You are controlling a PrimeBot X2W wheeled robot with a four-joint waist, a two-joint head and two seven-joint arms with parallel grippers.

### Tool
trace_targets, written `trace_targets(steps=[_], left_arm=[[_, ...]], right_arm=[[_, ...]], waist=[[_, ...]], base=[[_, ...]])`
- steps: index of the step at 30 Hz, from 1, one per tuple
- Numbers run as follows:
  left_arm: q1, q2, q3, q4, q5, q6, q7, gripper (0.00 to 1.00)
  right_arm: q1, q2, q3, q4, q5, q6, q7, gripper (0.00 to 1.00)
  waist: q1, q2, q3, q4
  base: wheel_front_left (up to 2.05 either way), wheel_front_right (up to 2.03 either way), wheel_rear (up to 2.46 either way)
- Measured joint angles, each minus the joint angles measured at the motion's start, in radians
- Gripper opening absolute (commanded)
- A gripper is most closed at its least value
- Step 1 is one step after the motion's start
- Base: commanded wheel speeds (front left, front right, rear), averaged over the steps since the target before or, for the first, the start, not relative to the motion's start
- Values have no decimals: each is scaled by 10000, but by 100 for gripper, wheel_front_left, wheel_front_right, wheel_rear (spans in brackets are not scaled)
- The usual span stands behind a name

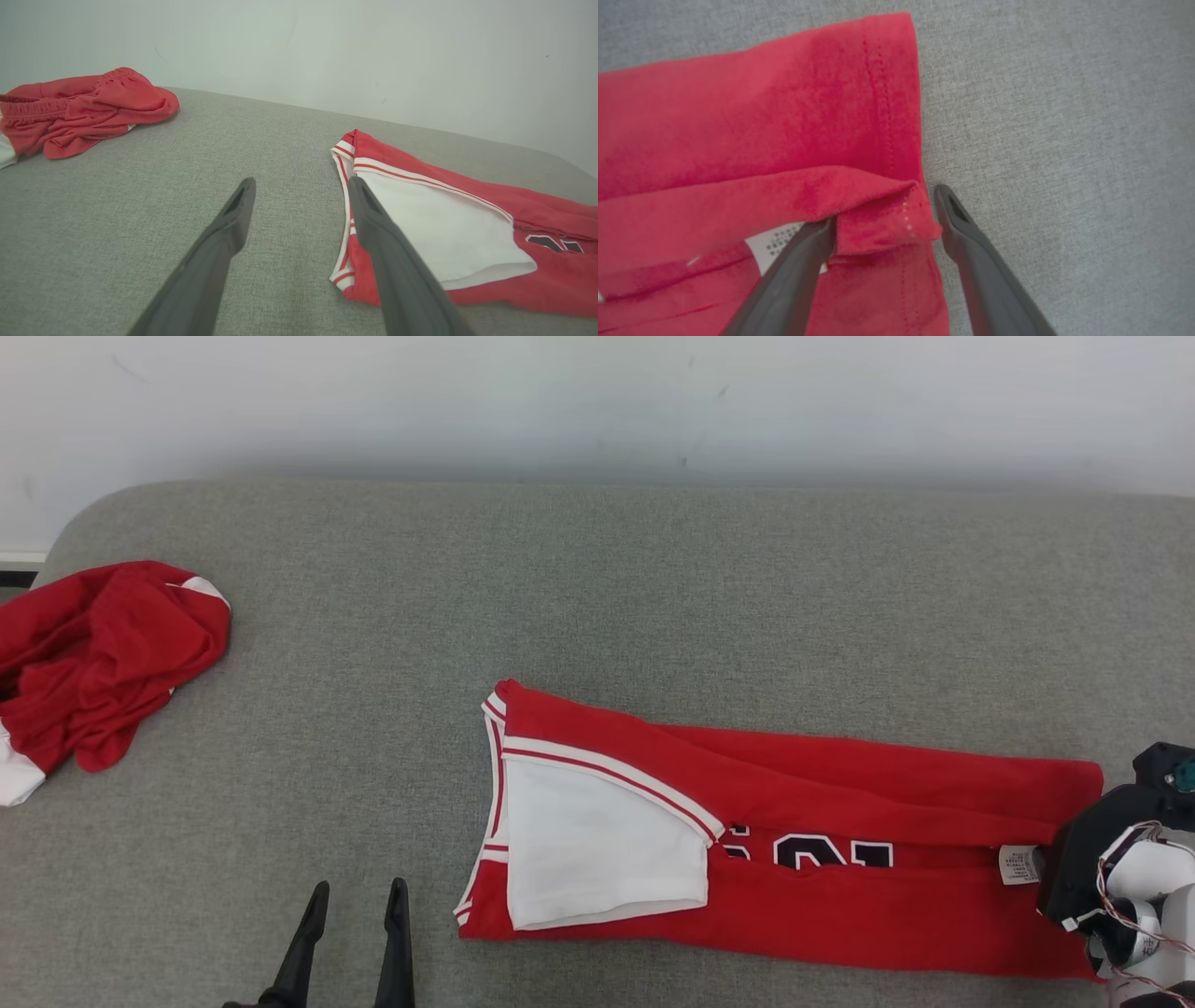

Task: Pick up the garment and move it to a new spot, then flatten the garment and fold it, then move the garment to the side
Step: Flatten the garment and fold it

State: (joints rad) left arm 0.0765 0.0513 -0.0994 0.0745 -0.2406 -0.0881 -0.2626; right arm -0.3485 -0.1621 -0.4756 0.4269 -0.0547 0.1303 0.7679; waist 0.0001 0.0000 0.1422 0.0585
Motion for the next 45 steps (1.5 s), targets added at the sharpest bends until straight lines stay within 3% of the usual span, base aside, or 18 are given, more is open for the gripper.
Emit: trace_targets(steps=[4, 5, 6, 11, 19, 25, 32, 35, 45], left_arm=[[-91, -2, -23, 21, -35, -2, 0, 100], [-115, 0, -35, 33, -40, -4, 0, 100], [-141, 0, -48, 38, -54, -2, 0, 100], [-156, 0, -58, 71, -63, 4, 0, 100], [-49, -2, -65, 115, -63, 10, 0, 100], [-8, -2, -96, 102, -98, -2, 0, 100], [88, -2, -138, 90, -159, -12, 0, 100], [186, -2, -182, 84, -169, -10, 0, 100], [428, -2, -40, -33, -351, 58, 0, 100]], right_arm=[[-180, -15, 75, 238, 115, 0, 460, 100], [-209, -19, 88, 257, 167, 0, 573, 31], [-213, -33, 123, 257, 238, -2, 635, 0], [-198, 67, 81, 86, 418, 0, 711, 0], [-200, 167, -888, -410, 203, 2, 211, 0], [-228, -182, -1735, -1127, -719, 2, -516, 0], [-189, -431, -1810, -1987, -1388, 2, -731, 0], [73, -424, -1315, -2426, -1402, 2, -499, 0], [920, 119, 2654, -4533, 293, 2, 416, 0]], waist=[[0, -1, 113, 12], [-1, 0, 126, 13], [-1, 0, 133, 16], [0, 0, 69, -14], [0, 1, -155, -209], [0, 1, -253, -352], [-1, 1, -467, -402], [-1, 0, -590, -386], [-2, 0, -785, -458]], base=[[0, 0, 0], [0, 0, 0], [0, 0, 0], [0, 0, 0], [0, 0, 0], [0, 0, 0], [0, 0, 0], [0, 0, 0], [0, 0, 0]])
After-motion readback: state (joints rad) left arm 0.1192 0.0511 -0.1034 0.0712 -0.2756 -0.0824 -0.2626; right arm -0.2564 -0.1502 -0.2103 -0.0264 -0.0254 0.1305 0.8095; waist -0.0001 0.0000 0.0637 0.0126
